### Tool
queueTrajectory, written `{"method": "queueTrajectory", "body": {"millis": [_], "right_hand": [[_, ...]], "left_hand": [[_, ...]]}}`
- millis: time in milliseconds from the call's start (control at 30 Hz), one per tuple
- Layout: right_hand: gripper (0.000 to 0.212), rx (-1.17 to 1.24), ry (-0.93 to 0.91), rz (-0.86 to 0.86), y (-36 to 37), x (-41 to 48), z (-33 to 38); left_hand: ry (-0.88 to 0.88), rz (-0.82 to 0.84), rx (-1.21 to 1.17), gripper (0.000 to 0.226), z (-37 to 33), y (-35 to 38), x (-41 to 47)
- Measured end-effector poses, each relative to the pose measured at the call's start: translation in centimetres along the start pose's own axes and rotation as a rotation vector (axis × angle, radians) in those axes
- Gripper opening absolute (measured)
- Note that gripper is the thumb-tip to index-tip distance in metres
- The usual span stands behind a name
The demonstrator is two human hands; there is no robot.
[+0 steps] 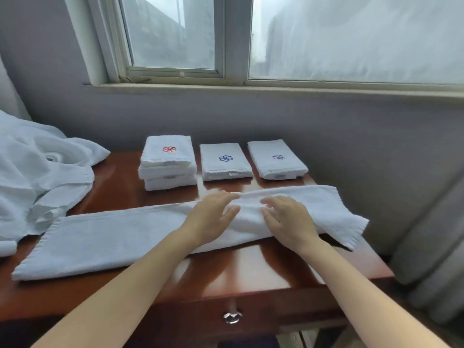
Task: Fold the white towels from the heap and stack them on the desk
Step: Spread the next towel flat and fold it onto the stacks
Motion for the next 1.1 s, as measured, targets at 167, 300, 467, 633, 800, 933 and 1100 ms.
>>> {"method": "queueTrajectory", "body": {"millis": [167,300,467,633,800,933,1100], "right_hand": [[0.043,-0.032,0.098,-0.039,-3.0,-2.5,-4.9],[0.047,-0.057,0.205,-0.034,-4.2,-3.5,-8.9],[0.036,-0.058,0.294,-0.083,-5.1,-3.3,-11.9],[0.026,0.157,0.349,-0.242,-7.4,-0.9,-13.3],[0.016,0.189,0.364,-0.382,-9.5,2.4,-14.4],[0.026,0.093,0.392,-0.326,-9.0,5.4,-15.6],[0.057,-0.196,0.383,-0.215,-6.6,6.8,-16.5]], "left_hand": [[0.037,0.061,0.016,0.036,-3.7,3.6,3.5],[-0.006,0.126,0.011,0.032,-4.4,5.6,5.1],[-0.001,0.133,0.043,0.019,-4.7,6.3,6.5],[-0.015,0.19,0.018,0.031,-4.6,7.0,8.1],[0.014,0.04,0.026,0.024,-4.4,5.6,11.2],[0.027,0.024,0.107,0.029,-4.0,6.3,13.6],[0.052,-0.02,0.132,0.014,-3.2,8.6,13.8]]}}
Point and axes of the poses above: each hand's wrist, its own x-axis towards the middle knuckle, its own y-axis out of the palm, z = x × y, the point moved 8 cm from there along x, towards the middle knuckle, and after that the axes turned 7 degrees about y, right-handed, at the moved point
